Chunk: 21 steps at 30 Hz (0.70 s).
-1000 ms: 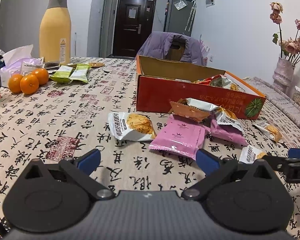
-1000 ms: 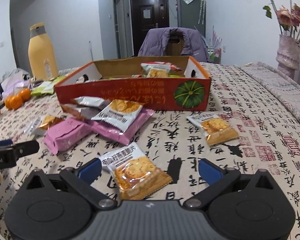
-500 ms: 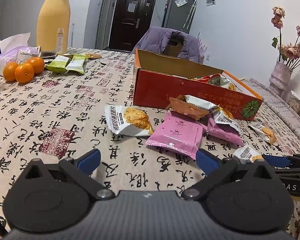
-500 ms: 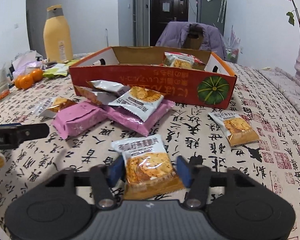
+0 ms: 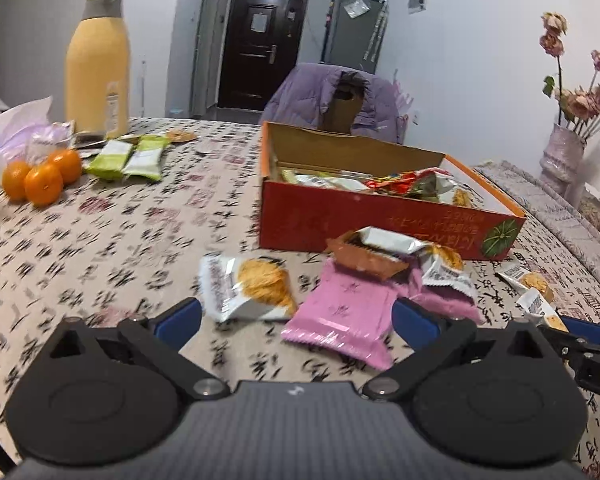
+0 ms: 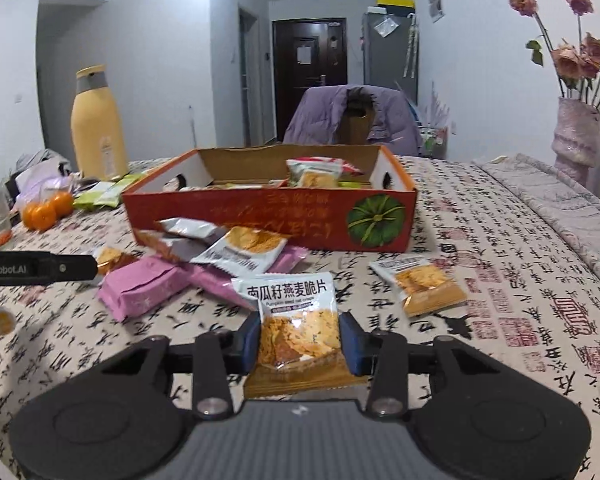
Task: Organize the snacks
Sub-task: 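Grasp the pink packet with the left gripper while the right holds the cracker packet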
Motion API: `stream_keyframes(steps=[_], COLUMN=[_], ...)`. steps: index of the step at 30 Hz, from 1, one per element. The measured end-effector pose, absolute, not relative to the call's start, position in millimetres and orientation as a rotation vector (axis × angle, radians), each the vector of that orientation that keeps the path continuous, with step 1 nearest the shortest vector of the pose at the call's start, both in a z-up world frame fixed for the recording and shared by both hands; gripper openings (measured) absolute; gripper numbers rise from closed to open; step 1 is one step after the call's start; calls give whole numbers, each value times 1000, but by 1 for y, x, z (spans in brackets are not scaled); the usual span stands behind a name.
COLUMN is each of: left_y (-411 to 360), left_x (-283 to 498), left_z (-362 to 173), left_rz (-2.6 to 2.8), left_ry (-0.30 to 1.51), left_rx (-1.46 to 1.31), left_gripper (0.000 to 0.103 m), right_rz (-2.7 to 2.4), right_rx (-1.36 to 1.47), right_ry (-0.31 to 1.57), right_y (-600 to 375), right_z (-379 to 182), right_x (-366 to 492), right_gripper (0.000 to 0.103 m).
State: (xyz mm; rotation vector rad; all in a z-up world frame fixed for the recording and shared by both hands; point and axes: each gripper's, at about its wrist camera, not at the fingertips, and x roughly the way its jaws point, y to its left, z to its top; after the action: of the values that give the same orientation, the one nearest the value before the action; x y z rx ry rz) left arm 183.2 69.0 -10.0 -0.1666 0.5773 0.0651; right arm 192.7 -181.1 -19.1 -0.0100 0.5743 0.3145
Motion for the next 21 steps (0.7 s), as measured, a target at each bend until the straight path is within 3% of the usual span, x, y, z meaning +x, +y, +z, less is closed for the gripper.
stream_keyframes(steps=[15, 21], left_y=[26, 17], left_x=[248, 253], left_z=[-29, -31], left_rz=[66, 78], left_ry=[692, 695], left_rx=[-21, 25], left_gripper=[103, 87], right_rz=[280, 287], right_rx=[50, 68], right_ry=[567, 574], right_y=[-209, -213], right_z=[-23, -27], right_x=[209, 208], right_gripper=[41, 41])
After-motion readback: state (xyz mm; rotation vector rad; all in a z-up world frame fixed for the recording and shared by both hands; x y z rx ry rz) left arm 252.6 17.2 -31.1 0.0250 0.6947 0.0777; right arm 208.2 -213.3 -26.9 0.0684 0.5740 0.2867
